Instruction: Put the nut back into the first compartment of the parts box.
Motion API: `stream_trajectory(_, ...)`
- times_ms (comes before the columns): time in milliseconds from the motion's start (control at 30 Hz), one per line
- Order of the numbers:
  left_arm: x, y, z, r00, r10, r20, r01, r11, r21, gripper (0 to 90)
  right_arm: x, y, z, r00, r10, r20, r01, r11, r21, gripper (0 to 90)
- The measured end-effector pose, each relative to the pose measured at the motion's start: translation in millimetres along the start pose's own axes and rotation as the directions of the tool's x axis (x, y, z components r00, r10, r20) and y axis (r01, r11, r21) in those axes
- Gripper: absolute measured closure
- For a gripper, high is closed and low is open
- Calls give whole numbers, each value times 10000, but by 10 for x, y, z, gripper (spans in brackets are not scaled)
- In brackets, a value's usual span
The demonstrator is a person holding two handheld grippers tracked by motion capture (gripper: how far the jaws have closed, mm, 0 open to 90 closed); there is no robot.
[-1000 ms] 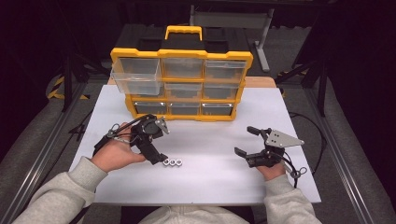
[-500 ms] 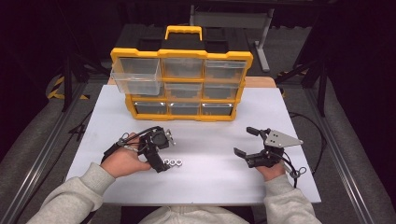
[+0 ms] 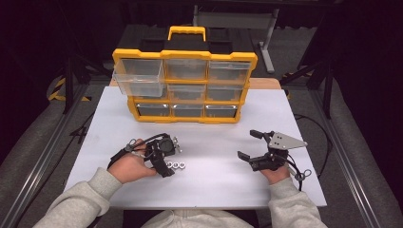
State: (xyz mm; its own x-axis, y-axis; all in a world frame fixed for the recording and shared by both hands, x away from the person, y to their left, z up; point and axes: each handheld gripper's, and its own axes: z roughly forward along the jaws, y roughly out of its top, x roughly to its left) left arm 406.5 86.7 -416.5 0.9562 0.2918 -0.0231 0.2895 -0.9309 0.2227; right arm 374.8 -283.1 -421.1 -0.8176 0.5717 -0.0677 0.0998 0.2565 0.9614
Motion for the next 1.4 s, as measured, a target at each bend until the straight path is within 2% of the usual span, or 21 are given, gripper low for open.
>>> stream_trajectory(33,0,8,15,10000,-34,13,33,10000,74,363,-1,1,-3,10000,15,1,-15,10000,-5,75)
stream_trajectory(167,-11,23,26,9999,82,-136,-78,9996,256,472,-2,1,-7,10000,4,2,-4,10000,1,75)
stream_trajectory(267,-18,27,33,9997,116,-232,-109,9995,286,532,-1,-1,-3,10000,14,-24,-14,10000,3,75)
stream_trajectory(300,-23,32,28,9994,142,-303,-129,9990,426,532,-2,-2,-1,10000,27,-36,-27,10000,3,75)
stream_trajectory(400,-25,33,43,9990,310,-322,-292,9982,532,620,-11,-5,-2,10000,62,-64,-62,10000,14,75)
stream_trajectory(500,-33,40,57,9980,374,-501,-340,9972,672,669,-11,-6,-3,10000,75,-42,-74,10000,28,75)
stream_trajectory(567,-29,44,55,9985,301,-463,-263,9965,788,673,-12,-6,-2,10000,54,-50,-54,10000,24,75)
stream_trajectory(667,-26,29,57,9982,333,-504,-301,9976,624,692,-14,-7,-4,9999,94,-71,-94,10000,19,74)
stream_trajectory(733,-25,28,44,9973,467,-566,-424,9963,747,695,-15,-9,-4,9999,109,-54,-109,9999,20,75)
stream_trajectory(833,-43,19,18,9976,406,-566,-368,9972,655,696,-15,-9,-5,9999,106,-72,-106,9999,24,75)
stream_trajectory(867,-42,24,-8,9973,506,-533,-466,9961,746,696,-15,-9,-5,9999,103,-67,-103,9999,21,75)
stream_trajectory(933,-59,23,-61,9969,519,-585,-484,9970,598,696,-17,-9,-7,9999,109,-53,-108,9999,28,75)
stream_trajectory(1067,-61,35,-251,9962,557,-676,-521,9972,538,696,-18,-10,-5,9999,122,-51,-122,9999,43,74)
stream_trajectory(1100,-60,34,-304,9967,465,-672,-431,9978,510,695,-18,-10,-4,9999,125,-48,-125,9999,48,74)
stream_trajectory(1400,-8,38,-731,9966,444,-690,-426,9987,280,696,-22,-12,-7,9999,147,-52,-147,9999,34,75)
